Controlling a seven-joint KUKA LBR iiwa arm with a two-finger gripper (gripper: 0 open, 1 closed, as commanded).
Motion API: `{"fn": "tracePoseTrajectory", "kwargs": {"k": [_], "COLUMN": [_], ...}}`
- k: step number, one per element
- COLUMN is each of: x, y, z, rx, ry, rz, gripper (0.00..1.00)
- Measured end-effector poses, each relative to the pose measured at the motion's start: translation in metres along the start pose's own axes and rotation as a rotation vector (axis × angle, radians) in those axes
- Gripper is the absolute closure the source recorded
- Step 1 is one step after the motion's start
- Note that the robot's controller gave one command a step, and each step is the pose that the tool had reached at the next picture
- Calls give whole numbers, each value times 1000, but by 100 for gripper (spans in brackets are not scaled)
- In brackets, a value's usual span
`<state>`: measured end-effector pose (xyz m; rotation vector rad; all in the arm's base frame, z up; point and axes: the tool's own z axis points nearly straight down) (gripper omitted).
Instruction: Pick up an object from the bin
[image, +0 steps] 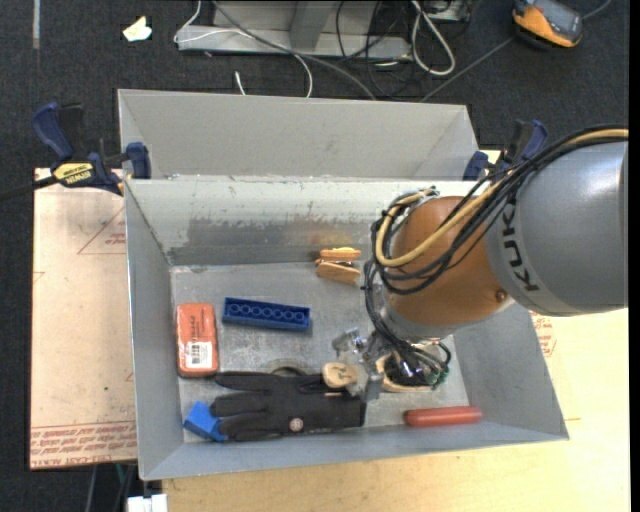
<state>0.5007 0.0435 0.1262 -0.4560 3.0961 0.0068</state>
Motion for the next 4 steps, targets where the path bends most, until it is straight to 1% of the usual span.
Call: {"fn": "tracePoseTrajectory", "kwargs": {"k": [1,2,3,4], "x": [7,-1,-2,-5], "y": [16,29,25,31], "z": [14,34,42,45], "rx": [0,4,1,2], "ry": [-8,-7,-10,-4], "rz": [213,-92,-75,122], "gripper": [100,100,100,100]}}
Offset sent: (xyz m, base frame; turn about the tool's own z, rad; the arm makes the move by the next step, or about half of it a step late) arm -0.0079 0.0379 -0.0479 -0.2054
